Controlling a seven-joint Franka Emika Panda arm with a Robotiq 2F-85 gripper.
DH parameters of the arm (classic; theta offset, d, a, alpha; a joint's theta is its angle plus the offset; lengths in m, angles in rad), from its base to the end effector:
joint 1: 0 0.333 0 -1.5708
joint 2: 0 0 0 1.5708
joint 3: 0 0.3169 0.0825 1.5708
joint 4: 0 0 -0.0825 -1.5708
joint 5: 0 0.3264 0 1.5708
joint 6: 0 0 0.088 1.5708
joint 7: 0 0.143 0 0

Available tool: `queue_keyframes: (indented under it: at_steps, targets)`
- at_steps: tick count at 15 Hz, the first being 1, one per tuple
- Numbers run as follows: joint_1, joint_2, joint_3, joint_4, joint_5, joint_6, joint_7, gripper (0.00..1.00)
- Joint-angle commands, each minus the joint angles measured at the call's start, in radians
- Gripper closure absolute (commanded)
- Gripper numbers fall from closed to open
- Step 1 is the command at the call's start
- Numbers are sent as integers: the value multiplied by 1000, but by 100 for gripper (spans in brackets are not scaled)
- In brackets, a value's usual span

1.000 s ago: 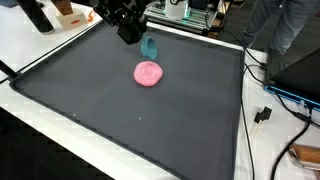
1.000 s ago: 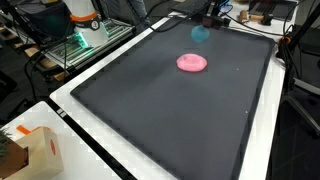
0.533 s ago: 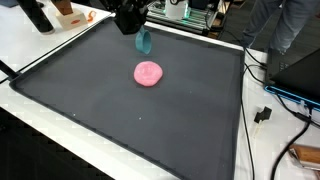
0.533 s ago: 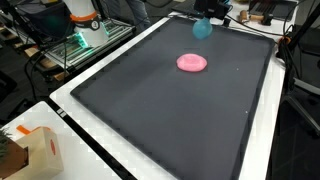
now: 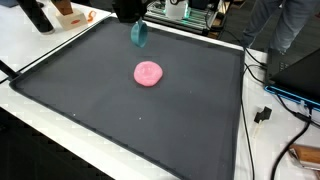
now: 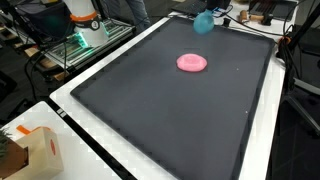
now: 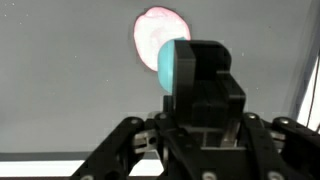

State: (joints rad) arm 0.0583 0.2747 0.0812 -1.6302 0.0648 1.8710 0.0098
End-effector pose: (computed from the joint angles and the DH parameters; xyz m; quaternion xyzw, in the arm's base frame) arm 0.5778 0.0842 0.4415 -0.9976 -0.0533 0.0196 0.0405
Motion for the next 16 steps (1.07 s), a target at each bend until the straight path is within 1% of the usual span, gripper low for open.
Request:
queue_keyframes:
  at_steps: [1,6,7,16]
  targets:
    - [28,-44,-12,-44,-60,11,70,75]
    - [44,-64,-11,-56,-103,18,117,75]
    - [31,-24,-5,-3,-63,-4,87,50]
    - [36,-34,-5,-17,-79,-3,95,50]
